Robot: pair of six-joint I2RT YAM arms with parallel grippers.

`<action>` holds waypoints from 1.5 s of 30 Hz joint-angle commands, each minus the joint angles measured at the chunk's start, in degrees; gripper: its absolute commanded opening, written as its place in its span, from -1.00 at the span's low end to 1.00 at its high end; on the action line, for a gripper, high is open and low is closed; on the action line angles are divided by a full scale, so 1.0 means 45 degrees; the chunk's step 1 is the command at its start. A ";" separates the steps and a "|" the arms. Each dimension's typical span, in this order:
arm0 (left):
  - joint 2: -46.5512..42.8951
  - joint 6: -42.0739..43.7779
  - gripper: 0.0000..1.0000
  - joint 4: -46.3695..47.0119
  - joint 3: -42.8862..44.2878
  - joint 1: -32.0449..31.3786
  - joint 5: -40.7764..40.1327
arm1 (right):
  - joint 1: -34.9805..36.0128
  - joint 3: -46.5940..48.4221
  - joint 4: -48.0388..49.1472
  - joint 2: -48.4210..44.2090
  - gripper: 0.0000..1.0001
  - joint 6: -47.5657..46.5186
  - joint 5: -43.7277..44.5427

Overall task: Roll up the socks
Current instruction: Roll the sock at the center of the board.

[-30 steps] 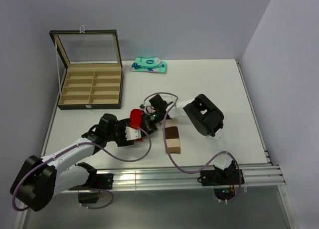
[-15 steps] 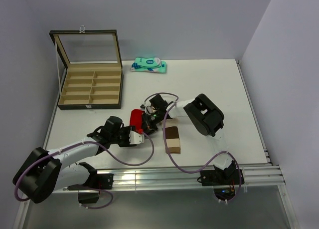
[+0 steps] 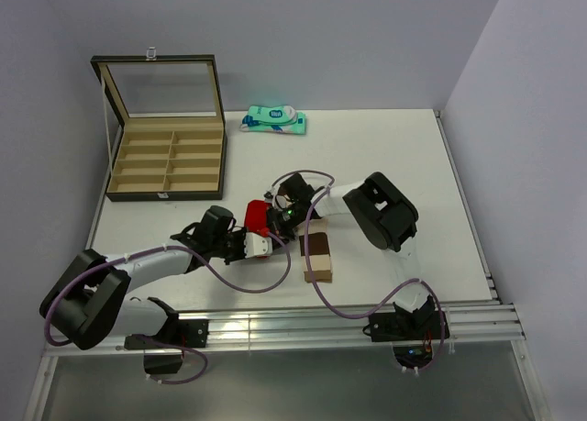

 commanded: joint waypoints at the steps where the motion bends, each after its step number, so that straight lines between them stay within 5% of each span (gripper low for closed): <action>1: 0.0520 -0.0261 -0.75 -0.1172 0.0160 0.0073 0.0481 | 0.0033 -0.0747 -0.1528 0.0295 -1.00 -0.0770 0.3355; 5: 0.0637 -0.0085 -0.99 -0.2615 0.0724 0.0384 0.1281 | 0.0072 -0.1232 -0.1102 -0.0406 -0.68 -0.0616 0.4505; 9: 0.1007 0.0538 -0.99 -0.4549 0.1565 0.0912 0.2239 | 0.0072 -0.2113 0.0306 -0.1617 -0.10 0.0028 0.5464; 12: 0.1553 0.1007 -0.99 -0.6014 0.2209 0.1303 0.2825 | 0.0092 -0.2718 0.1166 -0.2708 0.04 0.0399 0.6340; 21: 0.3758 0.2472 -0.99 -0.9606 0.4201 0.2845 0.4523 | 0.0131 -0.5295 0.3470 -0.5914 0.08 0.1377 0.9311; 29: 0.6201 0.4132 -0.99 -1.2870 0.6193 0.3745 0.5559 | 0.1964 -0.6645 0.4448 -0.8787 0.07 -0.0593 1.3114; 38: 0.9267 0.5677 -0.99 -1.6035 0.8362 0.4234 0.5659 | 0.5206 -0.5828 0.5094 -0.8399 0.06 -0.3718 1.5209; 45: 1.0305 0.5541 -0.99 -1.6623 0.8949 0.4253 0.5366 | 0.6790 -0.4811 0.5386 -0.6758 0.08 -0.5242 1.5935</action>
